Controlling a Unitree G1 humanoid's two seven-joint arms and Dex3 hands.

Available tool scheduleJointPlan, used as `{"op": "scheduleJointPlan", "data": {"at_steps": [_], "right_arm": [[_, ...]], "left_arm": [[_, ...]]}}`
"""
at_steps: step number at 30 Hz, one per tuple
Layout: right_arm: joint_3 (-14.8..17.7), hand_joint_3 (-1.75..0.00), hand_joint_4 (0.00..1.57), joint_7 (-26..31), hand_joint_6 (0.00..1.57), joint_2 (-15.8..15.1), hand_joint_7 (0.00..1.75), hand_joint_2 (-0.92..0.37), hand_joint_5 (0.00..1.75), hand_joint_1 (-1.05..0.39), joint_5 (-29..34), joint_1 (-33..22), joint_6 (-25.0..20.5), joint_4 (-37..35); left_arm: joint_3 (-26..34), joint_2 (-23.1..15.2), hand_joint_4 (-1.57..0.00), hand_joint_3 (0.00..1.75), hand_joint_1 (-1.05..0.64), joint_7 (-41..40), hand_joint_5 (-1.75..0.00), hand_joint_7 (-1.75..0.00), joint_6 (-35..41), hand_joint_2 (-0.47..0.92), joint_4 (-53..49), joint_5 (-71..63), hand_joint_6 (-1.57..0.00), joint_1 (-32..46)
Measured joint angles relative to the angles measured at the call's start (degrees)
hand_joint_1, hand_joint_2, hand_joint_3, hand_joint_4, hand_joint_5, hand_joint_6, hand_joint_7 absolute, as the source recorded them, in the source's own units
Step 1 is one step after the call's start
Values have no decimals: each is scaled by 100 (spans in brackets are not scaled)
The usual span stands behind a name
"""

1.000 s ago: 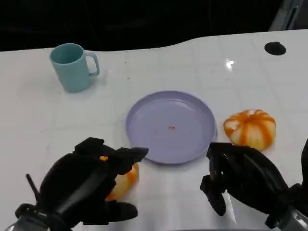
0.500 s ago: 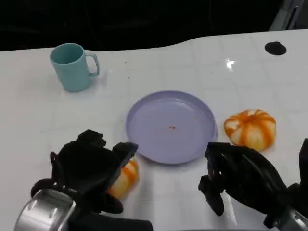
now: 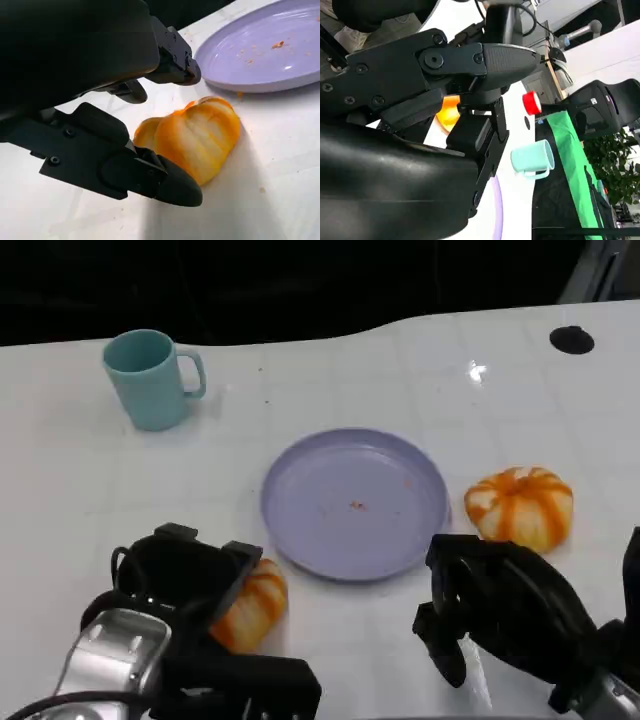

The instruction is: Grasp the bread from the table and place it into the plate.

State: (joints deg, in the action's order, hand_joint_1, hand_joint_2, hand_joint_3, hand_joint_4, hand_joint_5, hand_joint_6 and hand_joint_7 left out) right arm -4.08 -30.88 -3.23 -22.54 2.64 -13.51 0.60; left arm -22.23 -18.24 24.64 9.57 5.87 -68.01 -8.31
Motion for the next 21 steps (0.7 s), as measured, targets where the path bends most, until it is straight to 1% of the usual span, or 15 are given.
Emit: {"op": "scheduleJointPlan", "data": {"at_steps": [8, 10, 13, 15, 16, 18, 19, 20, 21], "right_arm": [[3, -40, 129, 3, 110, -8, 151, -92, 158, -94, 1, -19, -55, 60], [2, -41, 129, 3, 110, -9, 151, -92, 158, -93, 12, -20, -55, 67], [3, -41, 129, 1, 110, -11, 152, -92, 158, -94, 12, -25, -61, 82], [7, -41, 129, 0, 110, -13, 152, -92, 158, -94, 9, -27, -85, 95], [7, -41, 129, 1, 110, -13, 151, -92, 158, -94, 9, -28, -89, 96], [8, -41, 129, 1, 111, -14, 151, -92, 158, -95, 10, -30, -90, 104], [8, -41, 129, 1, 111, -15, 151, -92, 158, -94, 10, -31, -90, 110], [9, -41, 129, 1, 110, -15, 151, -92, 158, -94, 9, -32, -90, 115], [11, -42, 129, 0, 110, -15, 151, -92, 158, -94, 9, -35, -90, 121]], "left_arm": [[3, -10, -21, 4, -82, -457, -33, 0, -173, 92, -647, 708, -26, -142], [6, -16, -22, 5, -78, -621, -32, 0, -210, 92, -809, 877, -26, -181], [14, -44, -31, 3, -64, -952, -32, -2, -338, 91, -1103, 1103, -33, -232], [26, -60, -41, 2, -55, -1227, -36, -5, -455, 91, -1316, 1262, -40, -246], [28, -63, -55, 1, -46, -1347, -59, -5, -521, 91, -1412, 1325, -56, -262], [47, -69, -63, 1, -36, -1658, -98, -5, -699, 91, -1659, 1491, -79, -315], [64, -69, -65, 3, -35, -1827, -113, -5, -791, 92, -1787, 1563, -88, -350], [73, -72, -68, 4, -34, -1975, -121, -6, -871, 92, -1912, 1610, -94, -395], [68, -88, -76, 12, -34, -2136, -127, -10, -947, 92, -2043, 1636, -107, -446]]}}
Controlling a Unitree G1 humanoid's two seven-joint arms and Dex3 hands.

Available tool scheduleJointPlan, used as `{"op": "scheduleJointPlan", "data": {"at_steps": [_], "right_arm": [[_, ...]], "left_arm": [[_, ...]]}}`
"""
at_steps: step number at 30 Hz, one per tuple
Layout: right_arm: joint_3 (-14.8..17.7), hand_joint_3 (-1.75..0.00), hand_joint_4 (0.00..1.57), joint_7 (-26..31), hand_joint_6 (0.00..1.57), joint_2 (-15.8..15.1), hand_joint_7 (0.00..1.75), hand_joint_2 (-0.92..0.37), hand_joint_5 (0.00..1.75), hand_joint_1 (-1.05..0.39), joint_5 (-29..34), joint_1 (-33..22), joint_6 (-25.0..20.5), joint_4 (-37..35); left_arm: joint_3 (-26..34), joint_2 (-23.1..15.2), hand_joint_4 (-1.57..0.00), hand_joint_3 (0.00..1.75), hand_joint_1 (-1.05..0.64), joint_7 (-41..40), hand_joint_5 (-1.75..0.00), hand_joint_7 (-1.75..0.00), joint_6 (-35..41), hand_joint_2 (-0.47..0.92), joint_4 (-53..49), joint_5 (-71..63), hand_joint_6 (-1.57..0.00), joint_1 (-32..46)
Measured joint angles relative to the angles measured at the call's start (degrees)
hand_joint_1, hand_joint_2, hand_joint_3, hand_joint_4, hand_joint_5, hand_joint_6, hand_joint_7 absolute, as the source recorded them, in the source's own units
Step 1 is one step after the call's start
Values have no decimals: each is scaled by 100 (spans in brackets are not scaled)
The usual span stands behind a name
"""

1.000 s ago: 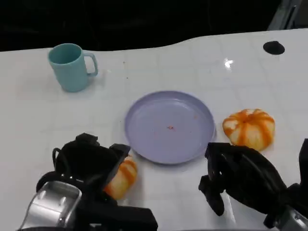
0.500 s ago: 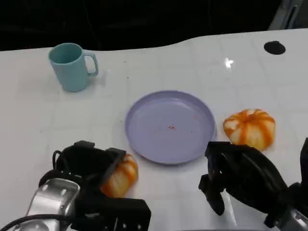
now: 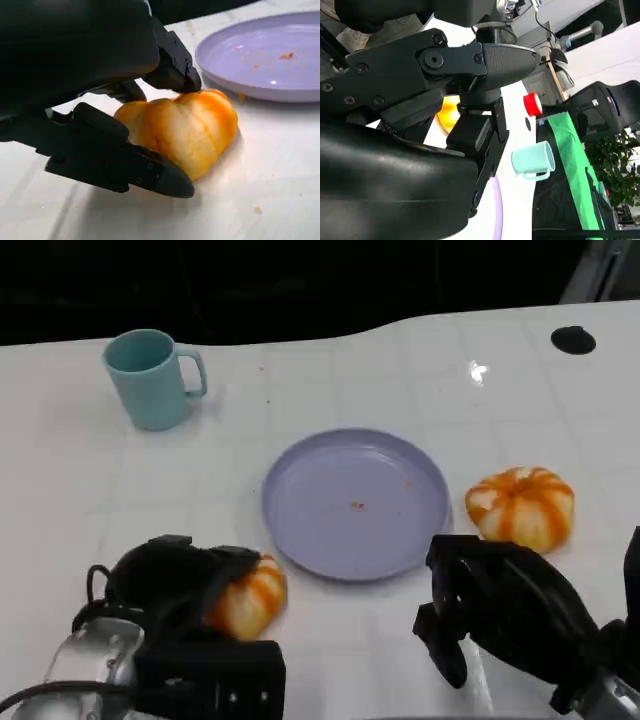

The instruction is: Grasp the bread from the table and place it into the plate.

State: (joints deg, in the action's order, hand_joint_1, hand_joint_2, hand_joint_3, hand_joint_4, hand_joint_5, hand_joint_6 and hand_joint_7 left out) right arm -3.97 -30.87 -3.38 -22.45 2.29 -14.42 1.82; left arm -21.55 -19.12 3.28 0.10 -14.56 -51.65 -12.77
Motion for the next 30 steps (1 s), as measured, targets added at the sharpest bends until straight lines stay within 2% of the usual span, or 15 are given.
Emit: {"op": "scheduleJointPlan", "data": {"at_steps": [2, 3, 6, 9, 10, 13, 17, 21, 22, 24, 25, 27, 30], "right_arm": [[12, -42, 129, -2, 110, -3, 152, -92, 158, -94, -3, -13, 0, 12], [20, -42, 129, -2, 110, -8, 152, -92, 158, -94, -4, -25, -2, 17], [28, -42, 129, 0, 110, -14, 152, -92, 159, -94, -3, -47, -21, 67], [34, -43, 128, -6, 109, -16, 152, -92, 159, -94, -12, -47, -44, 114], [36, -43, 128, -7, 109, -17, 152, -92, 159, -94, -17, -47, -52, 118], [40, -43, 129, -7, 109, -16, 152, -92, 159, -94, -21, -48, -69, 121], [44, -44, 129, -6, 109, -16, 152, -92, 159, -95, -25, -48, -82, 135], [46, -45, 129, -6, 109, -16, 152, -92, 159, -94, -24, -48, -82, 138], [48, -44, 128, -7, 109, -16, 152, -92, 159, -94, -25, -48, -82, 138], [59, -43, 128, -12, 108, -15, 152, -92, 159, -95, -30, -48, -81, 137], [62, -42, 128, -17, 108, -14, 152, -92, 158, -95, -39, -47, -81, 137], [71, -42, 128, -19, 108, -12, 153, -92, 159, -95, -52, -47, -81, 135], [76, -43, 128, -15, 108, -11, 153, -92, 159, -95, -53, -48, -80, 132]], "left_arm": [[-61, -64, -84, 18, -33, -287, -129, -12, -116, 92, -231, -10, -118, -101], [-101, -106, -87, 22, -32, -435, -137, -15, -187, 92, -352, -44, -124, -164], [-195, -187, -86, 29, -31, -880, -154, -18, -386, 92, -646, -115, -124, -282], [-321, -232, -82, 37, -29, -1206, -163, -24, -455, 92, -829, -186, -123, -355], [-348, -241, -80, 40, -28, -1278, -164, -42, -466, 92, -870, -192, -115, -367], [-378, -263, -80, 40, -28, -1403, -166, -70, -476, 92, -928, -193, -101, -385], [-419, -323, -80, 40, -27, -1516, -168, -82, -478, 92, -912, -195, -96, -397], [-419, -408, -80, 38, -25, -1491, -168, -85, -408, 92, -701, -192, -95, -352], [-416, -429, -79, 38, -24, -1456, -171, -96, -369, 91, -637, -191, -92, -326], [-400, -462, -79, 39, -24, -1379, -173, -103, -279, 91, -457, -183, -90, -260], [-378, -475, -81, 42, -22, -1345, -174, -123, -244, 89, -387, -181, -83, -220], [-341, -493, -83, 49, -21, -1329, -174, -147, -178, 84, -248, -163, -75, -146], [-271, -520, -82, 54, -20, -1286, -175, -158, -96, 80, -18, -116, -70, -83]]}}
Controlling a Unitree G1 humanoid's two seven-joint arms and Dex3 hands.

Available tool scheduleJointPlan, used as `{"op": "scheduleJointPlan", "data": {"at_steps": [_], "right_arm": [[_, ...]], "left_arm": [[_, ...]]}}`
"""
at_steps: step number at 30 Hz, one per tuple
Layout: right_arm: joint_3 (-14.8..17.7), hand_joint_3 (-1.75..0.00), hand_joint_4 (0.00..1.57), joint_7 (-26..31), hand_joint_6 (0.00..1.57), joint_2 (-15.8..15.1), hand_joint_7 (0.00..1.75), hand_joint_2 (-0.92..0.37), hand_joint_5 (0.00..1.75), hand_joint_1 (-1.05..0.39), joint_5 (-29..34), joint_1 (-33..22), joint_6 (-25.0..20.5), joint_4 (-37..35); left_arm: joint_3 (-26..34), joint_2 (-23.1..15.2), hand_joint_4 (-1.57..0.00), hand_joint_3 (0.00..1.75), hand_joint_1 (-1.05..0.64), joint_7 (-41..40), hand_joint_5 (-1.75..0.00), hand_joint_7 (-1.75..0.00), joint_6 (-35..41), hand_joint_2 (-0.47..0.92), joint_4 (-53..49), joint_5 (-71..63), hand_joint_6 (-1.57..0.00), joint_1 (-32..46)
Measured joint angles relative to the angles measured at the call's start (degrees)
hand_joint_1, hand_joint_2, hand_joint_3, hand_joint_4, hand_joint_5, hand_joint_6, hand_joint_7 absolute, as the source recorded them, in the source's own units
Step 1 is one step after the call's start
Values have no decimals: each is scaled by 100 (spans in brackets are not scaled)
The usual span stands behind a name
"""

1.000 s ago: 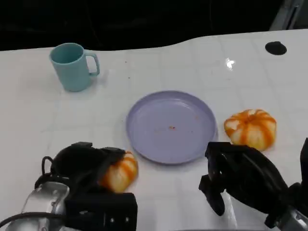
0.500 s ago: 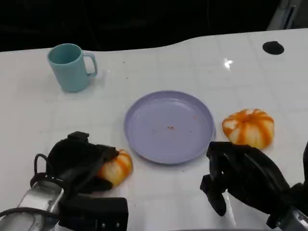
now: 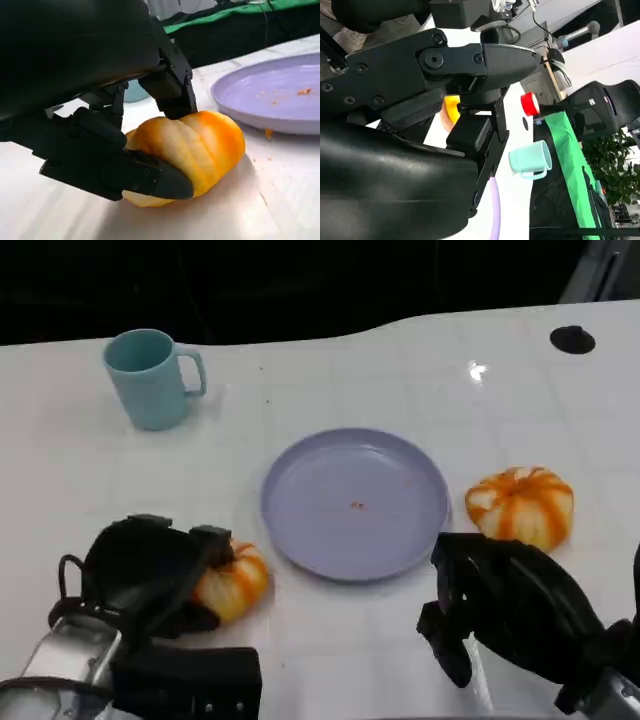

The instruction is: Grasp the bread from the table and place it into the plate.

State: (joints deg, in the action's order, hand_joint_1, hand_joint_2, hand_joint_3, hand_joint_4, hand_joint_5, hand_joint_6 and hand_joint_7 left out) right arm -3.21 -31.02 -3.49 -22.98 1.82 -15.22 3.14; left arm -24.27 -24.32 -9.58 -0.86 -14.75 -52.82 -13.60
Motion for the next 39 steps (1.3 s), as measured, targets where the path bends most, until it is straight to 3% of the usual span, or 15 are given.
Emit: {"op": "scheduleJointPlan", "data": {"at_steps": [7, 13, 15, 16, 17, 20, 22, 23, 27, 31, 39], "right_arm": [[0, -42, 130, 14, 110, 7, 151, -92, 159, -96, 2, 2, 5, -21], [-7, -42, 130, 14, 110, 19, 151, -92, 159, -96, 4, 3, 12, -31], [-8, -42, 130, 15, 110, 20, 151, -92, 159, -96, 3, 3, 12, -32], [-9, -42, 130, 15, 110, 20, 151, -92, 159, -96, 4, 3, 12, -35], [-10, -42, 130, 15, 110, 20, 151, -92, 158, -96, 4, 3, 12, -36], [-11, -42, 130, 16, 110, 20, 152, -92, 158, -95, 3, 3, 11, -39], [-11, -41, 130, 15, 110, 21, 152, -92, 159, -95, 1, 3, 11, -46], [-11, -40, 130, 15, 110, 25, 152, -92, 159, -95, -1, 3, 10, -55], [-7, -40, 130, 16, 111, 40, 152, -92, 159, -96, -11, 2, 5, -91], [-9, -42, 130, 14, 110, 39, 153, -92, 159, -97, -3, 2, 12, -146], [-23, -44, 129, -13, 109, 13, 154, -92, 159, -95, 71, -9, 92, -153]], "left_arm": [[168, -32, -82, 64, -20, 168, -175, -172, 354, 75, 534, -50, -63, 125], [395, -42, -86, 71, -20, 219, -175, -173, 617, 71, 1099, -65, -61, 265], [473, -41, -87, 81, -19, 248, -175, -164, 790, 63, 1297, -133, -65, 301], [514, -41, -87, 84, -19, 250, -175, -148, 870, 62, 1394, -197, -70, 302], [573, -41, -87, 74, -20, 253, -175, -135, 927, 65, 1500, -226, -76, 301], [671, -41, -87, 46, -21, 249, -175, -122, 943, 76, 1640, -256, -81, 249], [677, -39, -88, 44, -18, 219, -175, -154, 842, 78, 1644, -252, -69, 165], [680, -30, -88, 64, -17, 155, -175, -166, 743, 69, 1629, -235, -65, 88], [709, 64, -90, 105, -19, -21, -175, -174, 316, 48, 1434, 32, -67, -328], [699, 270, -91, 97, -18, -24, -175, -175, -1, 49, 1042, 393, -67, -685], [357, 668, -89, 99, -21, 277, -175, -174, -332, 52, 22, 661, -64, -1485]]}}
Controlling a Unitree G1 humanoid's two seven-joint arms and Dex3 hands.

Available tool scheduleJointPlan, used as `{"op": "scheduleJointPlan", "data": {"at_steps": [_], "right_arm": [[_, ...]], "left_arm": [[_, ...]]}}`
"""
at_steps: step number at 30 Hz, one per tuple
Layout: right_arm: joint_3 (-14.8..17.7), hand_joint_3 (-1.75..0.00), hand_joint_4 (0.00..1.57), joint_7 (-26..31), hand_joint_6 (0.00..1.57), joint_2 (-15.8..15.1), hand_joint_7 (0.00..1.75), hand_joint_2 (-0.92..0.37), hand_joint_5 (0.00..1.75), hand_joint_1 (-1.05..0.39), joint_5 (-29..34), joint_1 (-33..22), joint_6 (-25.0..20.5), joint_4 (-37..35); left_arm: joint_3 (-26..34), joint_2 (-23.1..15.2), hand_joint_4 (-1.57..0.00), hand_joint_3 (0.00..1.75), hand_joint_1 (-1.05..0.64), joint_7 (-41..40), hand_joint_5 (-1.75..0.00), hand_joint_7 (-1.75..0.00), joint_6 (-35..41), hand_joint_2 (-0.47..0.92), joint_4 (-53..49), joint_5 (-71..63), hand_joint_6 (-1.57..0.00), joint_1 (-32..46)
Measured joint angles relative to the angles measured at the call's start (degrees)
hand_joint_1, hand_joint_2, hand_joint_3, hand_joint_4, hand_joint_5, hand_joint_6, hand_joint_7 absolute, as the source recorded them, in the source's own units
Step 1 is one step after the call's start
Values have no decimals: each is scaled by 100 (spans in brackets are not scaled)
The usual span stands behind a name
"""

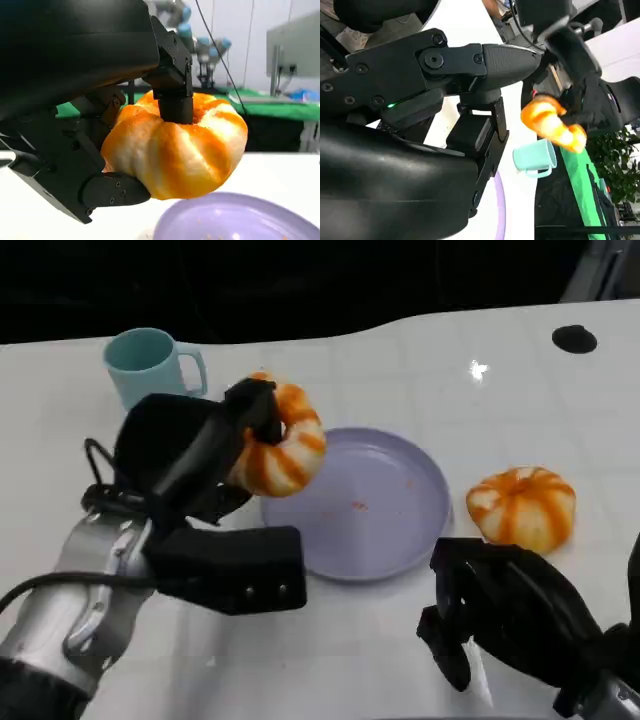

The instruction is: Grasp the bread from the table and place it into the plate.

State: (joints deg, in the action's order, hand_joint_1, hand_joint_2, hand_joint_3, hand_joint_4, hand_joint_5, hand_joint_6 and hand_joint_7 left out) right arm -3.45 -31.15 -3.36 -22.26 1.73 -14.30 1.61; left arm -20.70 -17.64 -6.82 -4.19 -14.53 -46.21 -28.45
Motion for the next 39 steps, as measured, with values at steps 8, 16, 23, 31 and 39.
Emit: {"op": "scheduleJointPlan", "data": {"at_steps": [8, 16, 23, 31, 39], "right_arm": [[12, -46, 128, 4, 108, -11, 155, -92, 160, -95, 17, -19, -3, 9], [-12, -44, 129, 11, 109, 4, 155, -92, 160, -96, 8, -29, -15, 20], [-37, -42, 130, 19, 110, 16, 154, -92, 158, -96, 10, -52, -10, 52], [-141, -43, 131, 65, 110, 22, 154, -92, 158, -95, 9, -185, -12, 219], [-172, -41, 132, 158, 112, 65, 155, -92, 157, -97, 4, -231, -35, 380]], "left_arm": [[-386, 468, -87, 87, -22, 498, -175, -171, -204, 65, -1199, 261, -68, -774], [-568, 677, -87, 92, -20, 584, -175, -174, -347, 63, -2199, 301, -69, -1273], [-699, 746, -60, 34, -42, 832, -83, -29, -579, 88, -2956, 452, -63, -1623], [-939, 602, -27, 30, -75, 1555, -33, 0, -558, 92, -2898, 404, -41, -1784], [-959, 411, -24, 31, -82, 2031, -31, 0, -560, 92, -2541, 423, -41, -1784]]}}
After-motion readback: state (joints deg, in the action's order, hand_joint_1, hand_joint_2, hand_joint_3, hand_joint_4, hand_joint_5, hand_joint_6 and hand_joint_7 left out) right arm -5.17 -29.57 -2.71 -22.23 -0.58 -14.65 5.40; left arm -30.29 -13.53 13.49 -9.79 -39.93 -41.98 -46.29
